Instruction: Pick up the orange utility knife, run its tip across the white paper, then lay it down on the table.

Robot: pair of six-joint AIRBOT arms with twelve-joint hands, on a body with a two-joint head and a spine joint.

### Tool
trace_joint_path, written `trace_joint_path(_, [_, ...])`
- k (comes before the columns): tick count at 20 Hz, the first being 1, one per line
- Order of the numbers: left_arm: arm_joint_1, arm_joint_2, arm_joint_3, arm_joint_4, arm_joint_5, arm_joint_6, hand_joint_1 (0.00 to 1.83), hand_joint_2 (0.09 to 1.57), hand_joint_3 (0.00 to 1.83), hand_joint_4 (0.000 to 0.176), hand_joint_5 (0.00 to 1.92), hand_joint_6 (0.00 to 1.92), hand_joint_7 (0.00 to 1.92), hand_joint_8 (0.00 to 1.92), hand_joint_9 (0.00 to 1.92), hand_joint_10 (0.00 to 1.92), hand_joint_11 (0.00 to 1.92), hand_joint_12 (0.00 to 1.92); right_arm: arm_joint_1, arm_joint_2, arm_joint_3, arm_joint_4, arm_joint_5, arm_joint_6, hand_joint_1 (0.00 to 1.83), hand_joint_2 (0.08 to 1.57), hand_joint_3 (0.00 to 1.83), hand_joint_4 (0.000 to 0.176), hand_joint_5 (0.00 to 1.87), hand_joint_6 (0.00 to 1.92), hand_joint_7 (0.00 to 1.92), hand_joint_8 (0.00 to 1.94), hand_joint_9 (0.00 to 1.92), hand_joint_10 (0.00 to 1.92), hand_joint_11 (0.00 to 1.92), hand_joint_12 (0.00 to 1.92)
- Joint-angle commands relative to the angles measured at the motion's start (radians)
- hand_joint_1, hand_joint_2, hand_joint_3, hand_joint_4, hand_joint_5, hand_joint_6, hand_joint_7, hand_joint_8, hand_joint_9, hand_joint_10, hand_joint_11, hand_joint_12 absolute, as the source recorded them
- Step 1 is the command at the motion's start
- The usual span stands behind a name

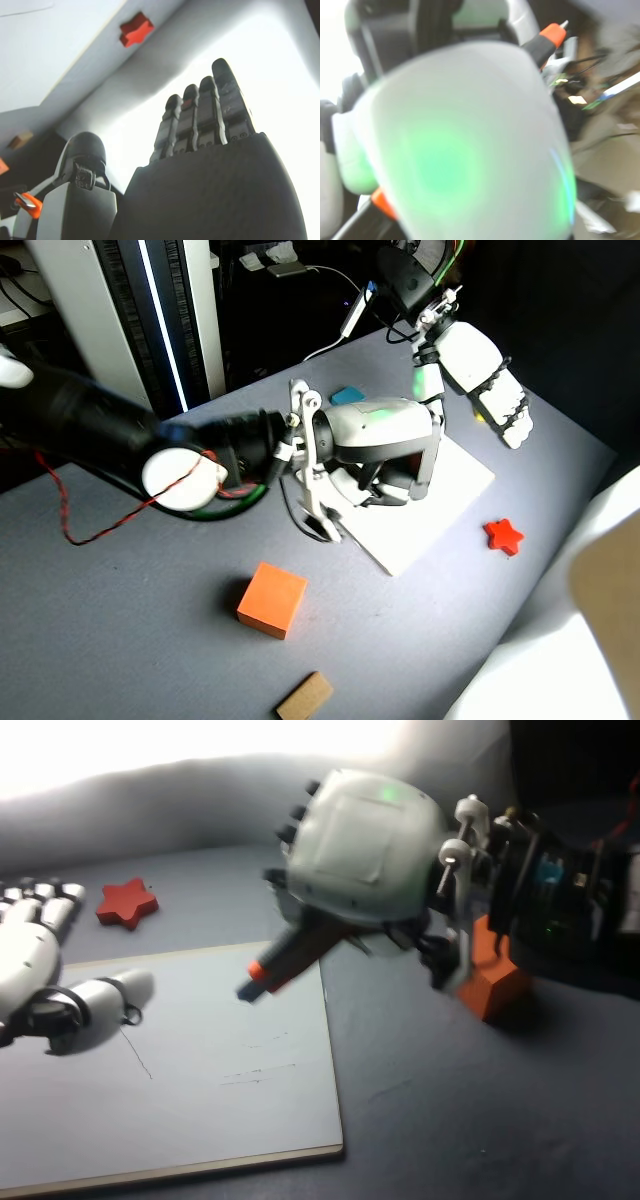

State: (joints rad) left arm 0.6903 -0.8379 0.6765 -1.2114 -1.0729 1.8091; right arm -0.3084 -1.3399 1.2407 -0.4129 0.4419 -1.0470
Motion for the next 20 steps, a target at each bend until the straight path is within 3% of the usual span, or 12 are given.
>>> trace_joint_path(1, [-0.013,0.004,-0.001,0.083,-0.039,0.002,0.02,1.29,0.00,0.000,0.00,0.00,0.00,0.00,0.00,0.00,0.00,0.39,0.016,0.018,-0.031,0.056,0.010,0.008,1.50,0.99,0.61,0.176,1.44,1.92,1.64,1.94,1.74,1.92,1.79,1.92])
trace_joint_path(4, [-0.025,0.003,-0.018,0.103,0.014,0.017,0.01,1.29,0.00,0.000,0.00,0.00,0.01,0.00,0.00,0.00,0.00,0.44,0.027,0.086,-0.124,0.192,-0.189,0.023,1.52,0.99,0.62,0.176,1.45,1.92,1.64,1.94,1.74,1.92,1.79,1.92])
trace_joint_path(9, [-0.032,-0.014,-0.045,0.133,0.047,0.018,0.00,1.29,0.00,0.000,0.00,0.00,0.01,0.00,0.00,0.00,0.00,0.35,-0.003,0.140,-0.179,0.270,-0.348,0.023,1.51,0.99,0.62,0.176,1.43,1.92,1.61,1.94,1.72,1.92,1.78,1.92])
trace_joint_path(12, [-0.041,-0.025,-0.053,0.150,0.074,0.018,0.00,1.30,0.00,0.000,0.00,0.00,0.00,0.00,0.00,0.00,0.00,0.37,-0.045,0.146,-0.174,0.270,-0.345,0.023,1.51,0.99,0.61,0.176,1.42,1.92,1.60,1.94,1.70,1.92,1.75,1.92])
trace_joint_path(16, [-0.044,-0.035,-0.071,0.184,0.098,0.018,0.00,1.29,0.00,0.000,0.00,0.00,0.00,0.00,0.00,0.00,0.00,0.40,-0.100,0.142,-0.167,0.270,-0.267,-0.012,1.47,0.99,0.64,0.176,1.20,1.92,1.41,1.94,1.53,1.92,1.56,1.92])
trace_joint_path(17, [-0.041,-0.037,-0.078,0.187,0.098,0.018,0.00,1.30,0.00,0.000,0.00,0.00,0.00,0.00,0.00,0.00,0.00,0.41,-0.107,0.139,-0.164,0.270,-0.259,-0.017,1.09,0.89,1.00,0.000,0.80,1.92,1.31,1.94,1.43,1.92,1.42,1.92])
trace_joint_path(18, [-0.037,-0.039,-0.087,0.189,0.098,0.018,0.00,1.29,0.00,0.000,0.00,0.00,0.01,0.00,0.00,0.00,0.00,0.45,-0.113,0.137,-0.163,0.270,-0.259,-0.023,1.17,0.73,1.28,0.000,0.77,1.83,1.04,1.94,1.32,1.92,1.26,1.92])
trace_joint_path(19, [-0.035,-0.041,-0.093,0.189,0.098,0.017,0.00,1.29,0.00,0.000,0.00,0.00,0.01,0.00,0.00,0.00,0.00,0.46,-0.118,0.135,-0.164,0.270,-0.260,-0.032,1.18,0.72,1.28,0.000,0.73,1.81,0.96,1.94,1.23,1.92,1.14,1.92])
trace_joint_path(20, [-0.034,-0.044,-0.097,0.189,0.096,0.017,0.00,1.30,0.00,0.000,0.00,0.00,0.00,0.00,0.00,0.00,0.00,0.41,-0.124,0.135,-0.164,0.270,-0.260,-0.042,1.17,0.79,1.17,0.000,0.68,1.78,0.89,1.94,1.11,1.92,1.02,1.92])
